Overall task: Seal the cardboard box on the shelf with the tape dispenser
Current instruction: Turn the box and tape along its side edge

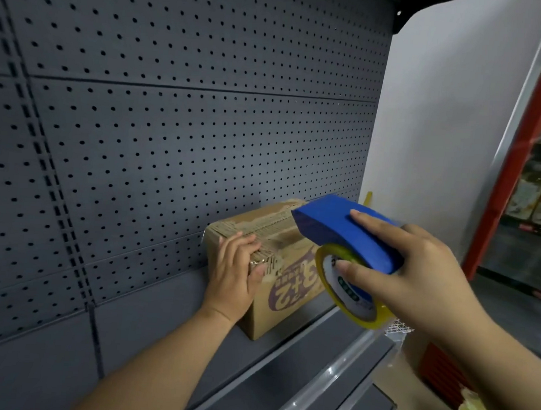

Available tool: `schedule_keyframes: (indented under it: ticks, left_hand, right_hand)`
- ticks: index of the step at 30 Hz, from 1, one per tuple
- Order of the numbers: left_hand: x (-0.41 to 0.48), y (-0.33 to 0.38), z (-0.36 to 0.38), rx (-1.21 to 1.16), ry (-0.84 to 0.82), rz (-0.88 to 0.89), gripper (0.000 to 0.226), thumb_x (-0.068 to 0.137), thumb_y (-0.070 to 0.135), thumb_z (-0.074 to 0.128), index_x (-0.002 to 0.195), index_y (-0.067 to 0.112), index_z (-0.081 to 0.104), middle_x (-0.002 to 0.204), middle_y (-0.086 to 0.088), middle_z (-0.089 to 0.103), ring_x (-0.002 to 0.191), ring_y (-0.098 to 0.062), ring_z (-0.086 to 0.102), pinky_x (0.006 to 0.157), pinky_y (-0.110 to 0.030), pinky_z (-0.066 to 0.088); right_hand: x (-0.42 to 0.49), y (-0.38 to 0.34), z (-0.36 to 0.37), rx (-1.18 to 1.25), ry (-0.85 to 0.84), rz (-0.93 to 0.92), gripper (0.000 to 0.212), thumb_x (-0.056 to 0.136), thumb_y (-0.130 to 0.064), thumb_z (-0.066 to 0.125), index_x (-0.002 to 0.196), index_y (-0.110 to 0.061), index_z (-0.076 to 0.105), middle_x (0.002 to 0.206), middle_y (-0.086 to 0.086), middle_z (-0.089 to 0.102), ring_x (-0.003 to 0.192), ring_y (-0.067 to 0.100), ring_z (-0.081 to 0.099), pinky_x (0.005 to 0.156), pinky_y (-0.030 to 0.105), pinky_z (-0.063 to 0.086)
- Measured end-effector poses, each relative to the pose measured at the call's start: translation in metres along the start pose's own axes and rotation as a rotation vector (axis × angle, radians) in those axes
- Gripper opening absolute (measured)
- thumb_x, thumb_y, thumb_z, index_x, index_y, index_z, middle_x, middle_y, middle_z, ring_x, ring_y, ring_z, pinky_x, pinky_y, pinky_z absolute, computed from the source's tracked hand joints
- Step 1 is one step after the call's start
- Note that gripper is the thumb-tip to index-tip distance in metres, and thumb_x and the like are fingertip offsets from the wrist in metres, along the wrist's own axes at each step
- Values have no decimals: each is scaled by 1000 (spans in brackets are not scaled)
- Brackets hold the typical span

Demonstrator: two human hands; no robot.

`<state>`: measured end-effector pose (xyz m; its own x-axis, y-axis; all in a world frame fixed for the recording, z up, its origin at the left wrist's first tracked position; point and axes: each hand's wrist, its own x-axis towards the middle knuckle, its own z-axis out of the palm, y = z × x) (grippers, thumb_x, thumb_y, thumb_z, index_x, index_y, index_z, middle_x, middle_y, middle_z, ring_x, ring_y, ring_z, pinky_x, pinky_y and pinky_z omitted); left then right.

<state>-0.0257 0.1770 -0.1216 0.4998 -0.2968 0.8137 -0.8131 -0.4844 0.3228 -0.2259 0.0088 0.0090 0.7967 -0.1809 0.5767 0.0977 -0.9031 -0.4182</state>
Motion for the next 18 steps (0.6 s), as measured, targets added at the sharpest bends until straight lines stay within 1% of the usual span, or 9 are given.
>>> schedule_keyframes:
  ticks: [3,5,6,8,9,11,13,16,18]
  left_hand:
    - [-1,1,-1,57,-47,-8,45,95,51,19,113,17,43,118,-17,61,127,-20,34,117,-43,17]
    - [-2,6,-7,65,-103,-25,59,90,59,18,122,17,43,133,-15,52,136,-17,23,115,-54,21]
    - [-2,9,-11,40,-163,-58,73,85,67,16,131,15,41,145,-12,40,142,-13,12,117,-52,16]
    - [2,16,-23,-41,-308,-167,104,69,83,11,148,16,18,157,4,4,142,-6,-14,117,-38,-2]
    - [4,19,-28,-80,-353,-232,113,61,89,9,150,20,4,154,12,-11,139,-3,-23,114,-34,-7]
    - [8,28,-36,-144,-354,-364,120,51,94,4,149,25,-8,148,18,-23,135,-3,-29,110,-33,-10]
    - [15,35,-40,-171,-293,-515,109,59,88,2,149,27,-7,153,12,-23,139,-8,-27,113,-38,-9]
    - [37,34,-40,-186,-189,-767,80,84,66,10,150,22,0,160,-2,-12,145,-17,-19,116,-43,-7]
    - [54,26,-39,-146,-155,-885,75,90,61,18,151,19,3,160,-7,-9,146,-21,-15,116,-48,-3]
  right_hand:
    - [-5,6,-5,39,5,-5,68,60,-58,63,125,-49,46,83,1,52,78,15,51,66,11,36]
    - [-6,9,-9,69,12,-5,68,61,-56,64,126,-48,45,84,3,52,78,13,49,65,8,35]
    - [-7,11,-11,88,21,-4,67,63,-54,66,126,-48,45,85,4,52,78,12,48,65,8,35]
    - [-8,14,-14,123,42,-9,66,65,-51,69,126,-48,44,85,5,51,79,13,48,64,8,34]
    - [-8,15,-15,133,42,-14,66,65,-50,69,126,-48,44,85,5,51,79,14,48,64,9,33]
    - [-8,17,-16,139,37,-28,66,65,-51,69,126,-48,44,85,4,51,79,13,47,63,8,31]
    - [-5,20,-17,142,34,-40,66,65,-51,69,127,-48,43,87,5,51,79,13,47,63,9,31]
    - [2,26,-15,161,38,-44,66,66,-51,68,127,-48,43,89,5,52,80,13,48,64,11,33]
    - [8,30,-13,180,46,-47,66,66,-52,68,126,-49,42,89,4,52,80,13,49,64,12,35]
